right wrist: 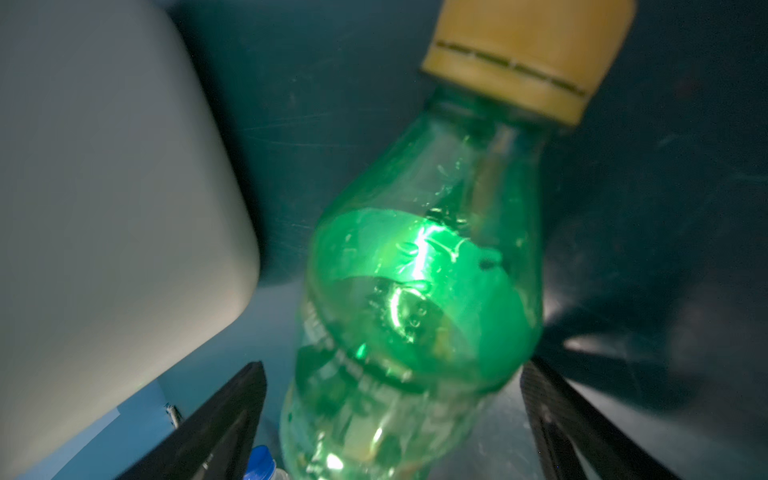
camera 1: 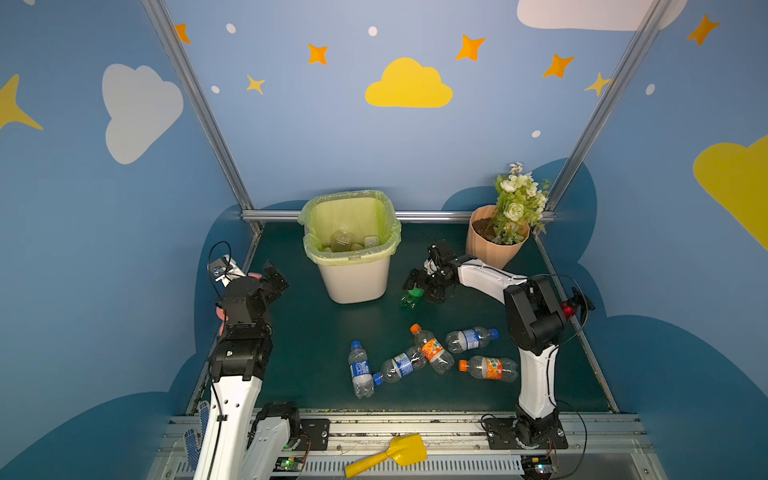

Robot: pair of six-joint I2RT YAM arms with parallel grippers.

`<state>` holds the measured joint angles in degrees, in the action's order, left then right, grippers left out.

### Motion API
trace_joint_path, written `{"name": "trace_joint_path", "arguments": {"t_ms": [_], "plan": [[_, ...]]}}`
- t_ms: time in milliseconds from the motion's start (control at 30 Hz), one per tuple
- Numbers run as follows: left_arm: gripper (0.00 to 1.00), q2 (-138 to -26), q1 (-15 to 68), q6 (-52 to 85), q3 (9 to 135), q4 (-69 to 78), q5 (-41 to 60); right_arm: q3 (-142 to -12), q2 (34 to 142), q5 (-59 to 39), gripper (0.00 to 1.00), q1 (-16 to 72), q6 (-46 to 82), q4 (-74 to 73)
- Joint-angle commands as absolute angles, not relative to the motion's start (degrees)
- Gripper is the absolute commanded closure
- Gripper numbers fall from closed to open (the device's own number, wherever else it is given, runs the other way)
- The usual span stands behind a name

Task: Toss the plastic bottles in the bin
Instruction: 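Lower the right gripper onto the green Sprite bottle while the left arm withdraws, then lift the Sprite bottle with the right gripper and drop it into the bin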

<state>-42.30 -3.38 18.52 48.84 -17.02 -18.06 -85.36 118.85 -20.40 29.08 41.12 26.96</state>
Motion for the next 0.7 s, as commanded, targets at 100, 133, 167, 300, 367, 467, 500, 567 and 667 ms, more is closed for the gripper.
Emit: {"name": "trace_joint_path", "arguments": {"t_ms": [100, 133, 167, 300, 367, 467, 500, 567, 667], "plan": [[0.0, -41.57, -3.68, 18.18, 48.42, -17.59, -17.27, -86.67, 120.61, -19.24, 0.13, 29.14, 40.39, 28.96], [0.0, -41.58, -3.63, 18.05, 48.35, -17.67, -17.16, -86.74, 120.77, -19.16, 0.15, 29.05, 40.26, 28.92], [0.0, -41.57, -3.68, 18.03, 48.34, -17.69, -17.09, -86.83, 120.95, -19.31, 0.19, 28.97, 40.17, 28.91], [0.0, -41.65, -3.65, 18.19, 48.25, -17.68, -16.68, -86.95, 121.26, -20.36, 0.35, 28.5, 39.9, 28.35], [0.0, -41.66, -3.78, 18.29, 48.23, -17.75, -16.7, -87.01, 121.2, -20.64, 0.42, 28.39, 39.81, 28.21], [0.0, -41.75, -3.71, 18.38, 48.19, -17.88, -16.66, -86.92, 120.31, -20.7, 0.44, 28.22, 39.49, 27.75], [0.0, -41.75, -3.72, 18.53, 48.08, -17.93, -16.69, -86.77, 119.73, -20.66, 0.45, 28.17, 39.29, 27.3], [0.0, -41.75, -3.74, 19.05, 47.75, -18.1, -16.87, -86.41, 118.56, -20.55, 0.46, 28.04, 38.78, 26.53], [0.0, -41.84, -3.76, 20.56, 46.96, -18.45, -17.13, -86.26, 116.11, -20.35, 0.47, 27.99, 37.49, 25.53]]}}
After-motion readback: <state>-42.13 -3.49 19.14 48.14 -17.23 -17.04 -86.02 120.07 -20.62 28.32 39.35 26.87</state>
